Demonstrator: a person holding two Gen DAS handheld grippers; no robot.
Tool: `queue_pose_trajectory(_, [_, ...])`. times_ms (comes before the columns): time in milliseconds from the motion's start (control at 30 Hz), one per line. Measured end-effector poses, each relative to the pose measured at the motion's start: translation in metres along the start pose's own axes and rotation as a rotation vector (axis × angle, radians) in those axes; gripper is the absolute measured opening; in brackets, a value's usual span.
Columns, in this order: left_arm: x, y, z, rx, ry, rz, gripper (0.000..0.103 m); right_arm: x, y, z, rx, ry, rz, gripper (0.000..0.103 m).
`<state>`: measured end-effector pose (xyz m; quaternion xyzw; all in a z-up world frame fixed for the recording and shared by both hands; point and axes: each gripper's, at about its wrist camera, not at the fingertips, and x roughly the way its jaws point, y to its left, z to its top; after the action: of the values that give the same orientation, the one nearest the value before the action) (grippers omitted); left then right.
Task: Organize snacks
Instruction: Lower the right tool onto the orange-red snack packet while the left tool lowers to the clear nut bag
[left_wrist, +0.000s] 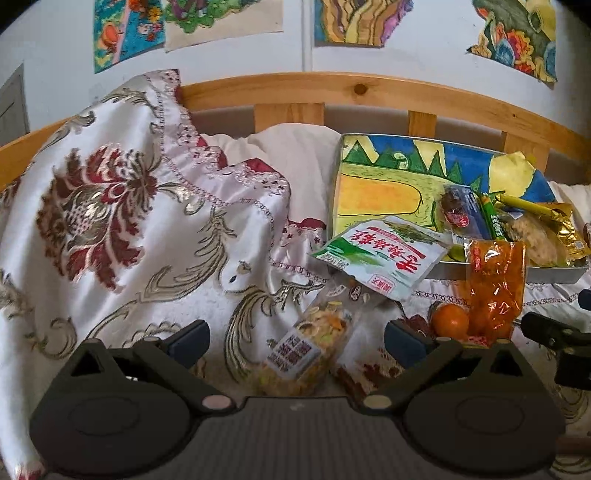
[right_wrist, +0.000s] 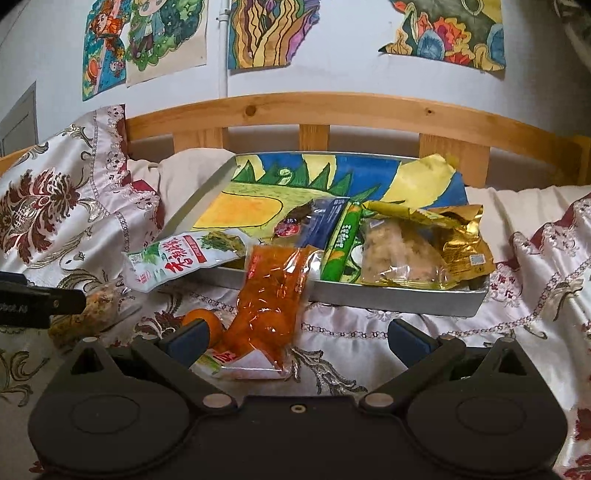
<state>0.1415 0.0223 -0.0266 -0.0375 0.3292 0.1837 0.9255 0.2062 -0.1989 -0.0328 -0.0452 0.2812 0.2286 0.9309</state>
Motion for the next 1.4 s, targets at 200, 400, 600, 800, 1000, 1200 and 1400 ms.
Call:
queue_pose_trajectory(200, [0.016,-0.005,0.008,0.073,0.012,-0.025,0.102,0.007,-0.004,0.002,0.006,0.002,0.015,0.102])
queue_pose_trajectory(400, [0.033,-0.009,0.013,0.121,0.044,-0.037,0.102,0.019,-0.008,0.005,0.013,0.019,0.047,0.102])
queue_pose_trajectory(600, [0.049,-0.008,0.016,0.124,0.079,-0.031,0.102,0.03,-0.013,0.01,0.016,0.025,0.075,0.102])
queue_pose_trajectory(800, [0.064,-0.015,0.02,0.197,0.109,-0.023,0.102,0.048,-0.018,0.011,0.036,0.084,0.126,0.102])
queue_pose_trajectory(1000, [0.075,-0.017,0.021,0.219,0.137,-0.002,0.102,0.056,-0.019,0.013,0.042,0.108,0.149,0.102])
queue_pose_trajectory(1200, [0.081,-0.018,0.02,0.236,0.152,0.022,0.102,0.062,-0.022,0.016,0.076,0.119,0.163,0.102])
queue_pose_trajectory(1400, [0.086,-0.022,0.022,0.25,0.162,0.033,0.102,0.067,-0.024,0.018,0.106,0.122,0.191,0.102])
